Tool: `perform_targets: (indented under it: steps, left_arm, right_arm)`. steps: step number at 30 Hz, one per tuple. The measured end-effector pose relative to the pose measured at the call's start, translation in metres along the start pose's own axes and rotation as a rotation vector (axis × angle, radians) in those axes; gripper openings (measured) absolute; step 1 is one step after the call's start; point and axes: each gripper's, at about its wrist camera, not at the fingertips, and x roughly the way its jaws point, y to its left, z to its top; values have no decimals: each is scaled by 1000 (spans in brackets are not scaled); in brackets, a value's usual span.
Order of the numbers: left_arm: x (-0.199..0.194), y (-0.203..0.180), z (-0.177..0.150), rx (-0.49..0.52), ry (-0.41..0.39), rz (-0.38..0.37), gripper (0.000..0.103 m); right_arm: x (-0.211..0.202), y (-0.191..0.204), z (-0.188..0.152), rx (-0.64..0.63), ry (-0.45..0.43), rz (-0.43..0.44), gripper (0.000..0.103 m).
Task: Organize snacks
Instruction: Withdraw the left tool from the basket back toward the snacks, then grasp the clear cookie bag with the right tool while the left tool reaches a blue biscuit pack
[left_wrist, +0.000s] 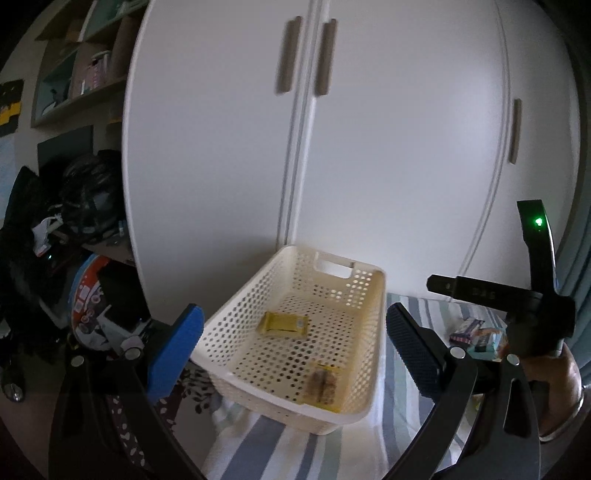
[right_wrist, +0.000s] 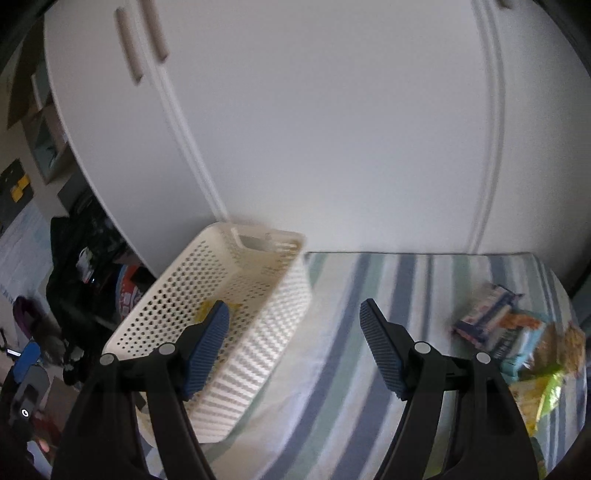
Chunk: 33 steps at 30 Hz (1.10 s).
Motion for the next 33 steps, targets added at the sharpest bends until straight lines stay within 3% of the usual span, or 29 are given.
perform_targets:
  steps: [7, 21, 23, 26, 33]
  left_arm:
    - [-1, -31, 2, 45, -5, -52, 100]
    - [6, -99, 0, 119, 24, -168, 100]
    - [12, -110, -1, 130, 45, -185, 100]
    - [19, -124, -2, 139, 68, -220, 100]
    - [36, -144, -6, 165, 103, -248, 100]
  right_arm:
    - [-29, -56, -11, 63, -28, -62, 77]
    - [-91, -226, -58, 326, -42, -224, 78]
    - [-98, -250, -63, 372, -38, -250, 90]
    - [-107, -281, -69, 433, -48, -281, 90]
    - [-95, -322, -74, 512, -37, -255, 90]
